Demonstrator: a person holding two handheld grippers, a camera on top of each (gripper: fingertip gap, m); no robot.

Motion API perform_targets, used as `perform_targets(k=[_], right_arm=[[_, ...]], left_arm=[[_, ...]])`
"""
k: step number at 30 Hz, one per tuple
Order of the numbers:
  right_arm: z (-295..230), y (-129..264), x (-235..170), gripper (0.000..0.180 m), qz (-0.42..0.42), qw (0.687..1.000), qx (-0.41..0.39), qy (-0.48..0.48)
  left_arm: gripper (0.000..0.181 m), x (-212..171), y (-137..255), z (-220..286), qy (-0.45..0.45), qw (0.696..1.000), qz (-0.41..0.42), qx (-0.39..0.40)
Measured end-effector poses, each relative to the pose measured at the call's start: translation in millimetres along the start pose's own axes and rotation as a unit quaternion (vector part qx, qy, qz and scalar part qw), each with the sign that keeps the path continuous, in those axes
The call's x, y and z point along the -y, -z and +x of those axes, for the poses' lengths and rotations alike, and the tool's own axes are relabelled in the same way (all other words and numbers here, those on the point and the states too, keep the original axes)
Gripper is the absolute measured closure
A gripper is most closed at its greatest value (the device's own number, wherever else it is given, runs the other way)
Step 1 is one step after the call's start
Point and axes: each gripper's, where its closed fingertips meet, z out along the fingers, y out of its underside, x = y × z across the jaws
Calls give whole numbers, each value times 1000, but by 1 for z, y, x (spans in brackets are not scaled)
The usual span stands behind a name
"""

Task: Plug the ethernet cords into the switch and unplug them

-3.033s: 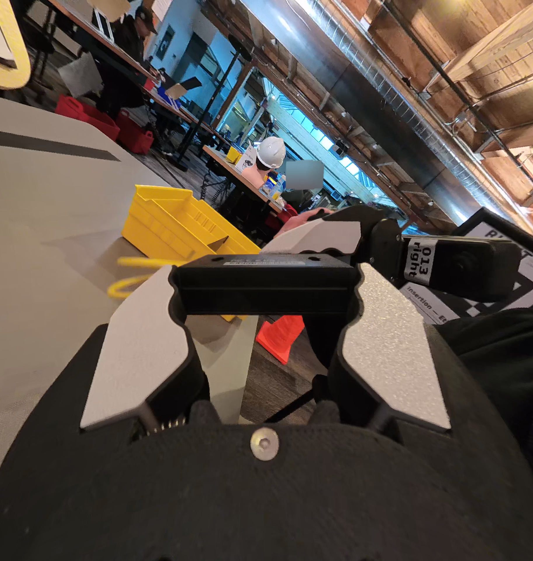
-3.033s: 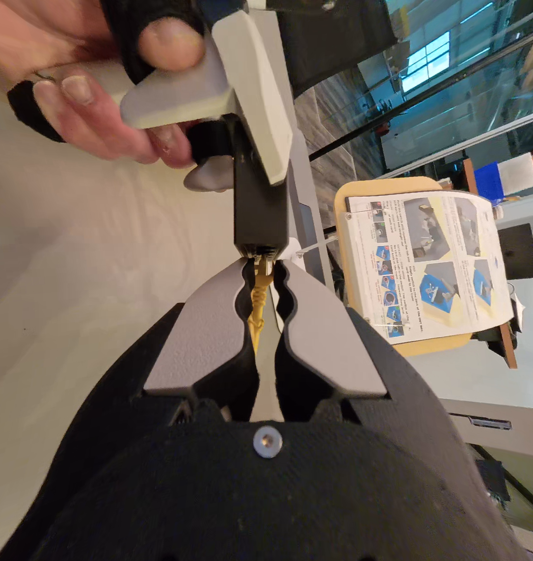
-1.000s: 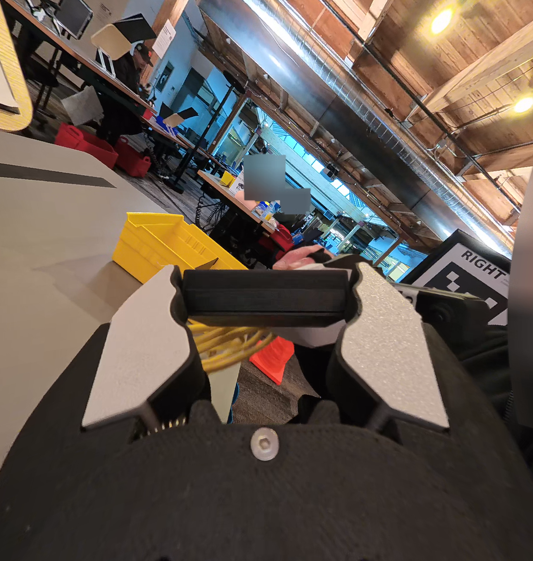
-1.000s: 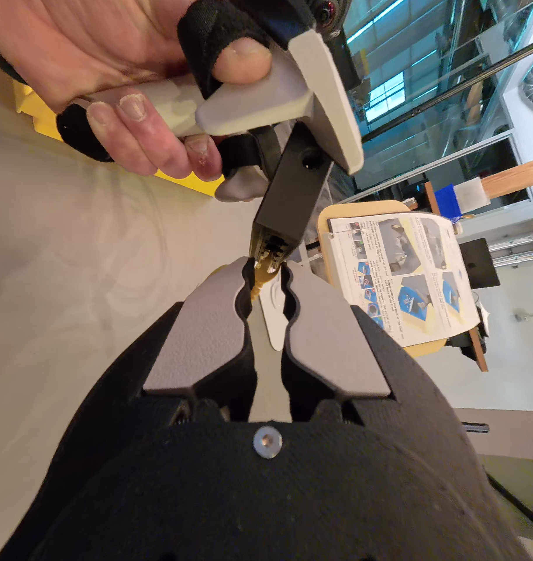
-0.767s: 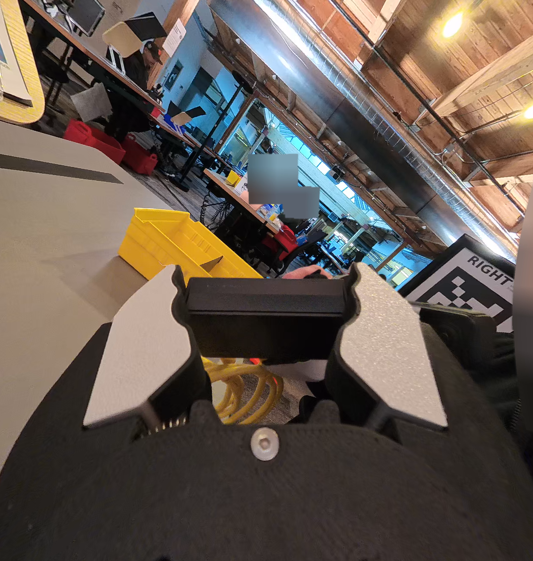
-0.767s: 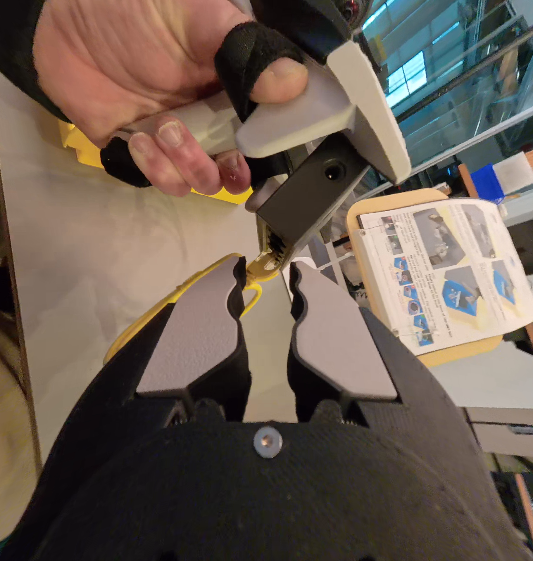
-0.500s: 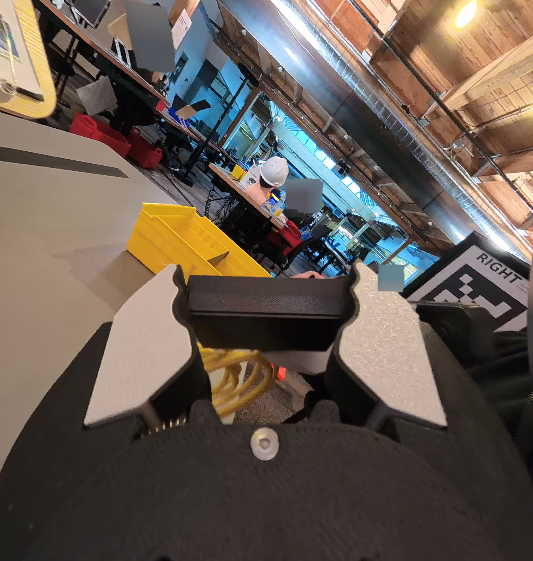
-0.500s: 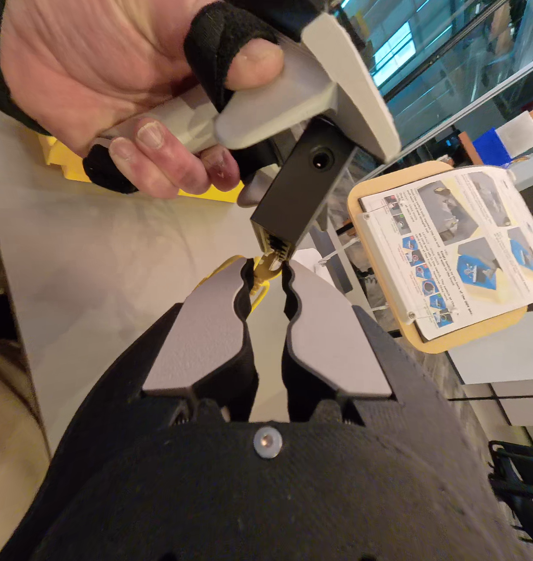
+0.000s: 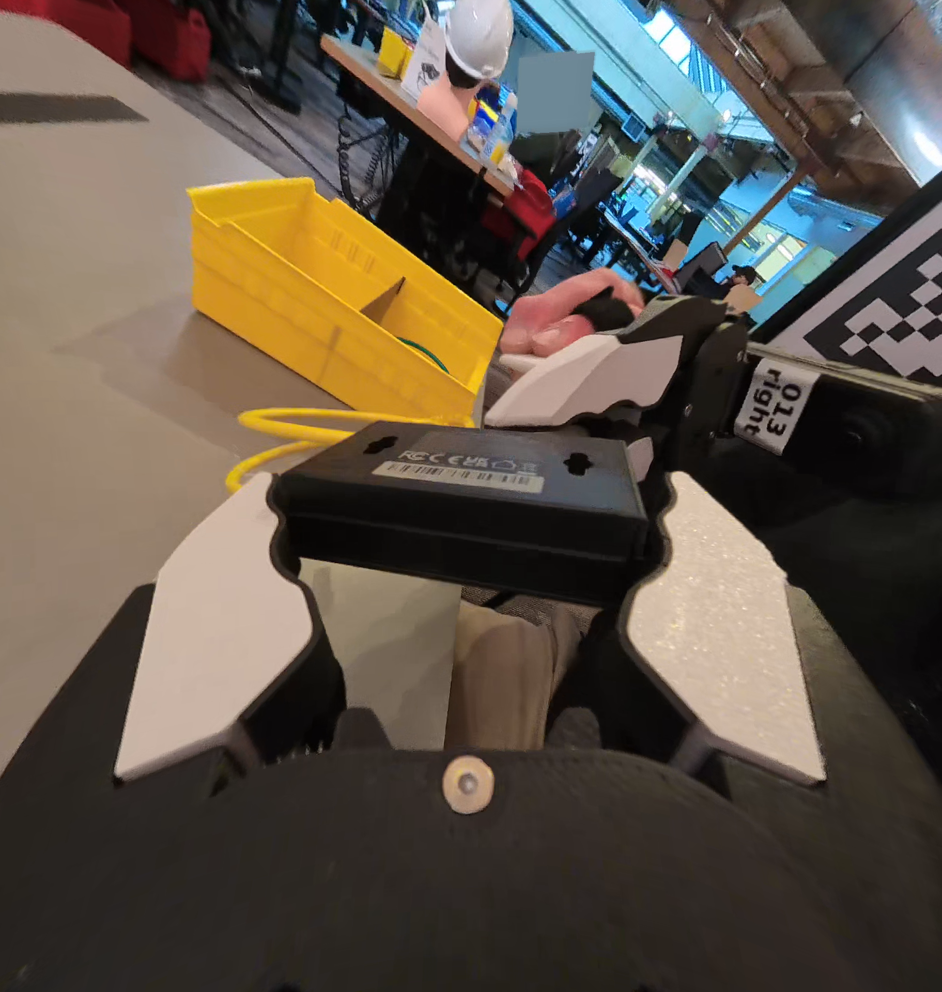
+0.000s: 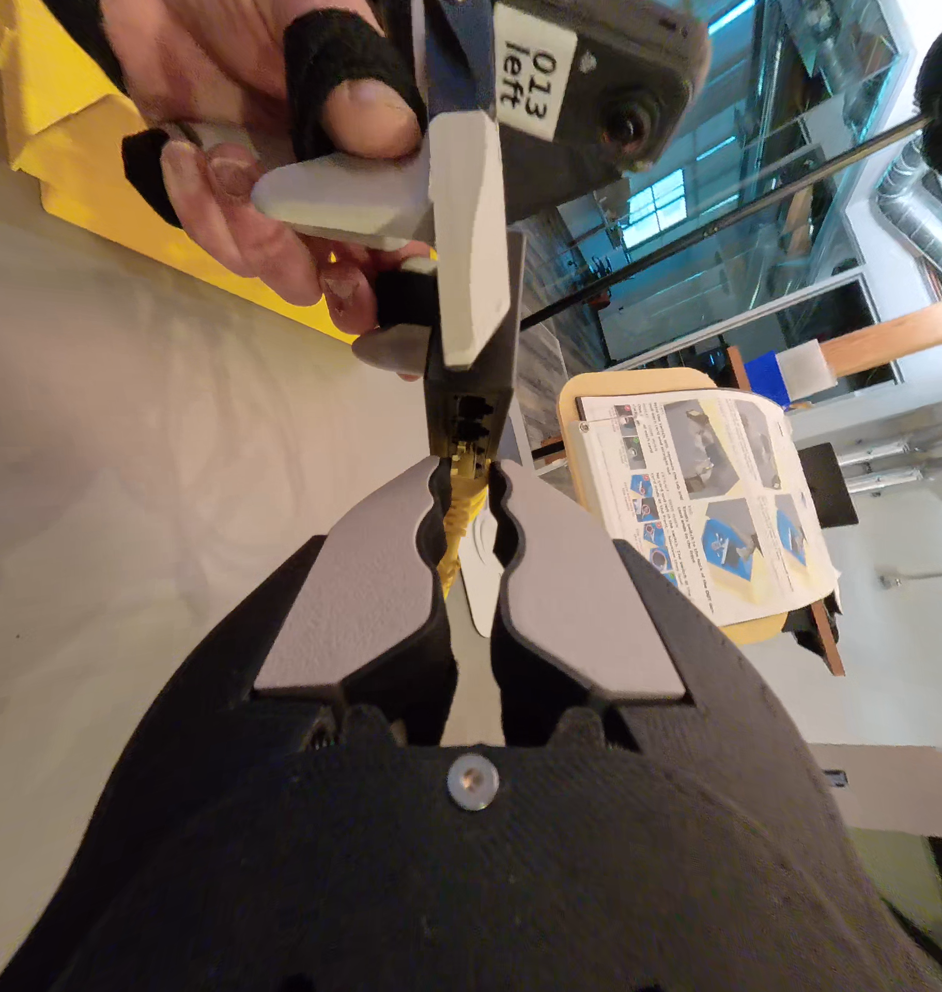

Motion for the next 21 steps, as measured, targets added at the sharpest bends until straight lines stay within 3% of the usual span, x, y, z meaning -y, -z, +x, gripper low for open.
perform_targets(k=[4, 6, 13, 18, 21], right_arm=[[0, 1, 0, 167, 17, 999, 4, 27], [-2, 0, -2, 167, 19, 999, 17, 32], [2, -1, -4, 166, 31, 998, 39, 26], [4, -2, -5, 151, 3, 999, 7, 39], [0, -2, -3, 157, -17, 999, -3, 38]], left_arm=[[38, -14, -7, 1, 35, 998, -29, -39], [54, -8, -6, 4, 33, 998, -1, -50], [57, -2, -6, 1, 19, 998, 33, -43], [58, 7, -3, -4, 42, 996, 79, -26], [59, 8, -4, -8, 53, 994, 91, -15]])
